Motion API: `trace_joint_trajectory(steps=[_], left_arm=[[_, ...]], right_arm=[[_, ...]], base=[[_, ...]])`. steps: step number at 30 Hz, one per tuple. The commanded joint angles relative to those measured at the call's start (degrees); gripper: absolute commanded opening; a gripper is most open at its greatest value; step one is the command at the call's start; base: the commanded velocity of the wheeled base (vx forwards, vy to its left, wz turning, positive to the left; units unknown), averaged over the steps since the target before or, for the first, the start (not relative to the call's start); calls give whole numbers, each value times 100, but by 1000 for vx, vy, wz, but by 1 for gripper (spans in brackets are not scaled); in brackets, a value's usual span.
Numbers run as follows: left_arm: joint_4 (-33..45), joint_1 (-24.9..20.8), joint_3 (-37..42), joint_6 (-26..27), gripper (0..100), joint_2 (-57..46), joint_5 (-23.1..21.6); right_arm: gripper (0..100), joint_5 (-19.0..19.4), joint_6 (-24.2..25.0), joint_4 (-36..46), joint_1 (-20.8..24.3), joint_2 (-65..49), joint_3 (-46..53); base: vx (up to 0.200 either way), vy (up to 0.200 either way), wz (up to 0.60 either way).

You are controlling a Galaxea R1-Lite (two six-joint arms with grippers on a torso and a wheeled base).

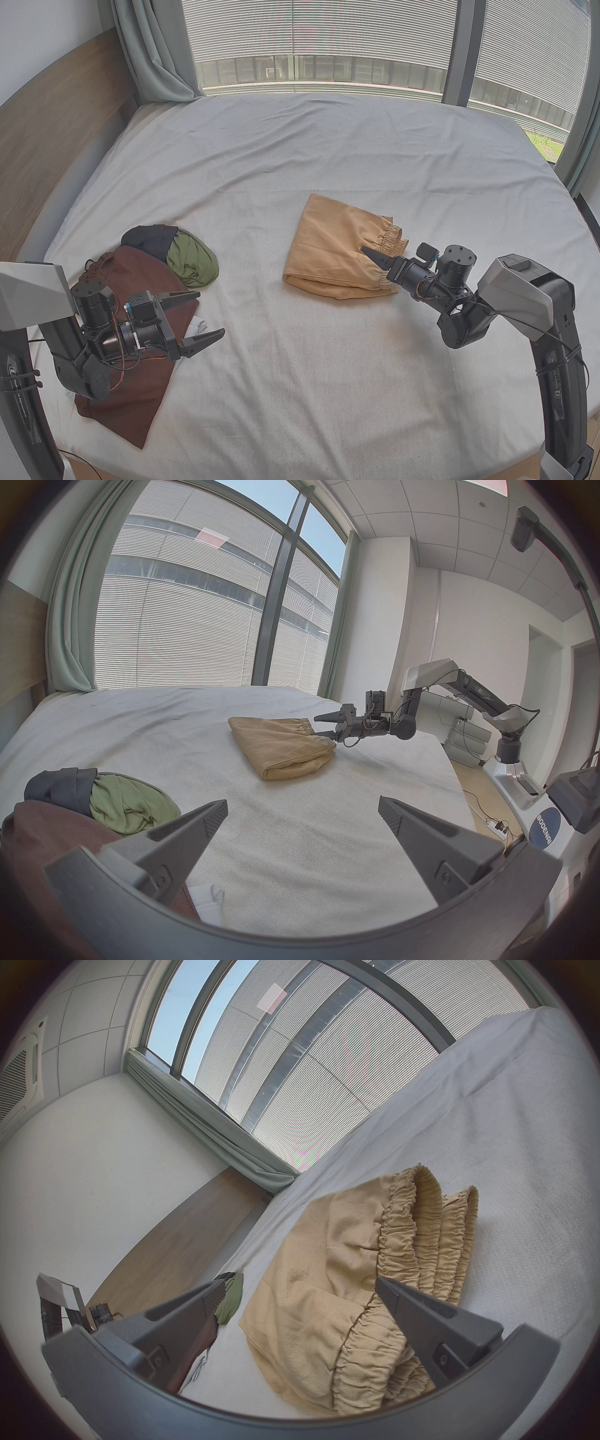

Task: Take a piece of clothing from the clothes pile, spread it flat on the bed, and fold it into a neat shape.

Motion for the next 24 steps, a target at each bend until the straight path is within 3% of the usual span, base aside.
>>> trace_joint_trajectory(steps=[1,12,21,24], left_arm=[[-1,8,-5,0,100,14,0],[-1,-18,-5,-9,100,-13,9],[8,-53,4,-18,100,-180,0],[25,-185,65,-18,100,-338,0]], right_arm=[[100,-1,-52,-25,-13,300,-101],[100,-10,-52,-25,13,90,-57],[100,-19,-70,-25,31,-1150,690],[100,-19,-368,-25,31,-1545,1138]], base=[[0,0,0],[0,0,0],[0,0,0],[0,0,0]])
